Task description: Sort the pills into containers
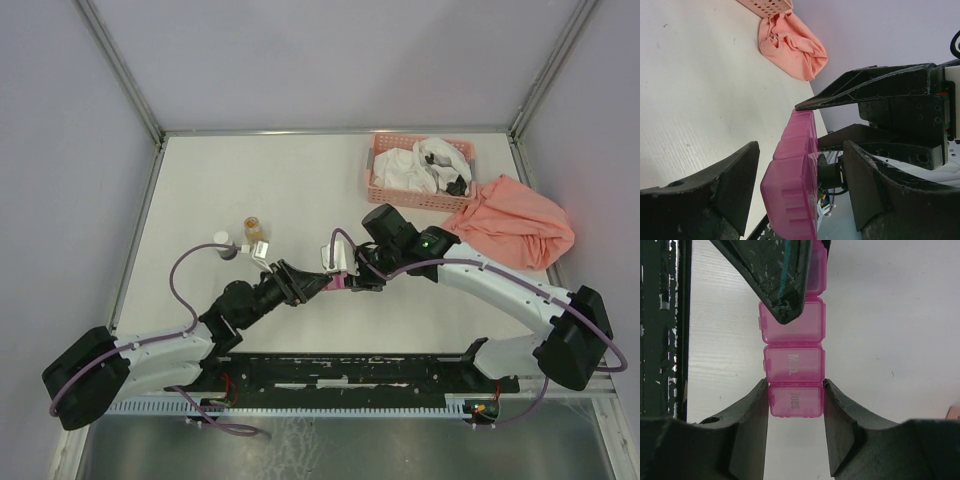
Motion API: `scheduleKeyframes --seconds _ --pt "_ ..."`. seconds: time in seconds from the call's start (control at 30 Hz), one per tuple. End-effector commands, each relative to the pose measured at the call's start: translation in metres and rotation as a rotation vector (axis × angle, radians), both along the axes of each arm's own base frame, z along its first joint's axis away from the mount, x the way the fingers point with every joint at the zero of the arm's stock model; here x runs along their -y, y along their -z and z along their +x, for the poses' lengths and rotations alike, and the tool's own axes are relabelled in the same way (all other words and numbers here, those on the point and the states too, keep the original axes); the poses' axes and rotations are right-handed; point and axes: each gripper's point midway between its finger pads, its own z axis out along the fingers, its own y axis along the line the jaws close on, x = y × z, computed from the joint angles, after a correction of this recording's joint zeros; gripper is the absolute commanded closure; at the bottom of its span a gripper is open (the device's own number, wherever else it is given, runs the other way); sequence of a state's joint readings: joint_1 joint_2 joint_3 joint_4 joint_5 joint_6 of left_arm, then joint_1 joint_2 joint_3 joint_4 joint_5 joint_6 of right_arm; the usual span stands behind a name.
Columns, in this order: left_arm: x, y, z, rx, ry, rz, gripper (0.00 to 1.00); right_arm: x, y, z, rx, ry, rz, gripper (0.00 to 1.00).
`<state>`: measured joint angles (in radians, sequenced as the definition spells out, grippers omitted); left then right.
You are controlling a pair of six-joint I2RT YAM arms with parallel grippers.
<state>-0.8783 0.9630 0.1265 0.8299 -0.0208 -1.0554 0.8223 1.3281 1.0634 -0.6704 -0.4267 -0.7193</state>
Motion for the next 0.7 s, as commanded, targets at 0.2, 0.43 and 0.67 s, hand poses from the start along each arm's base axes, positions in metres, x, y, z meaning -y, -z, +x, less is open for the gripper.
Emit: scheduleKeyframes --seconds 0.2,0.43,0.67 --pt "0.015 -0.033 -0.002 0.025 0.059 -0.095 0.34 -0.005 -0.019 0.007 0.078 0.002 0.055 0.74" --pt "0.020 -0.028 -0.002 0.021 0.079 -0.085 0.50 -0.005 -0.018 0.000 0.066 -0.035 0.055 0.73" --pt "0.020 -0.027 -0.002 0.020 0.077 -0.092 0.87 -0.005 -0.018 -0.008 0.043 -0.070 0.060 0.72"
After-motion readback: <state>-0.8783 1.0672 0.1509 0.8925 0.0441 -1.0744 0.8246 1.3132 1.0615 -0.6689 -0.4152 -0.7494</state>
